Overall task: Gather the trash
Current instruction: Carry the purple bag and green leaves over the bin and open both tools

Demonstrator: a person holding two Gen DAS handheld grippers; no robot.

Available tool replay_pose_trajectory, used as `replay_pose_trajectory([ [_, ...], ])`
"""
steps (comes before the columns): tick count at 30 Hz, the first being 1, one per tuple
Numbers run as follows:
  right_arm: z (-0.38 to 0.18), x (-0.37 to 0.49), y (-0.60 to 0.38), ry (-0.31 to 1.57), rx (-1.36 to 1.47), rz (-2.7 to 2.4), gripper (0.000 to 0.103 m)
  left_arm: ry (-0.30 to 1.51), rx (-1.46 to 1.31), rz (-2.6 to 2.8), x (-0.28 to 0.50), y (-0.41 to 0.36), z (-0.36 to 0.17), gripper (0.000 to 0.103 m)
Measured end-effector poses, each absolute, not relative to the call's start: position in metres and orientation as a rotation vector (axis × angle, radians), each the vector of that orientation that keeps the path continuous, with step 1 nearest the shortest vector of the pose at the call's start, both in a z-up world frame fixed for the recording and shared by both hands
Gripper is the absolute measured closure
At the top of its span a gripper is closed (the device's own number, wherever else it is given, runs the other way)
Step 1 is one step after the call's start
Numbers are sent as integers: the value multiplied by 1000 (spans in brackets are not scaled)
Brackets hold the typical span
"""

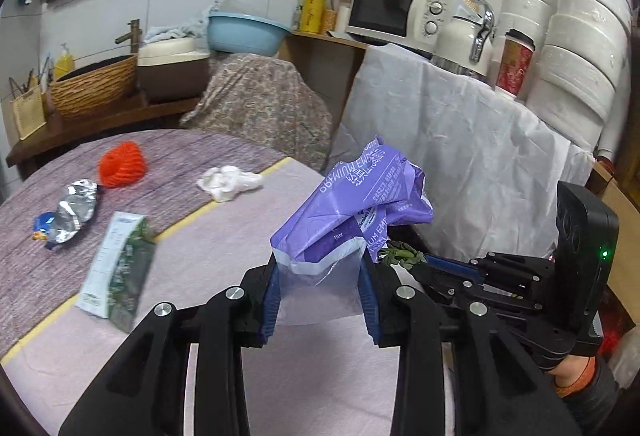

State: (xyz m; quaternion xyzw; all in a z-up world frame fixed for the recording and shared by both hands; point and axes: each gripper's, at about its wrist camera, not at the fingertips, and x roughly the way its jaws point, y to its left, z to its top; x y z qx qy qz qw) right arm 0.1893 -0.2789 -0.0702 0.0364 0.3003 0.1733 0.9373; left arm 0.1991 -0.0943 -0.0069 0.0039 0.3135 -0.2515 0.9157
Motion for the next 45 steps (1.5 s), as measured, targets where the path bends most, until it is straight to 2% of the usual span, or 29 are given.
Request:
replay_pose_trajectory([
  [17,-121,205,-417,680,197,26,92,744,23,-593,221,-181,-28,69],
  [26,-161,224,-443,754,238,-29,92,798,55,-612,241,-224,-40,69],
  [41,-193,244,-447,806,206,-9,92,827,105,-634,252,-271,-54,69],
  [43,-198,248,-445,812,202,-12,91,825,105,-636,253,-273,-53,69],
  [44,-200,249,-445,815,202,-12,87,825,104,-637,253,-274,-53,69],
  [45,-203,250,-445,822,204,-16,74,824,103,-637,253,-275,-53,69],
])
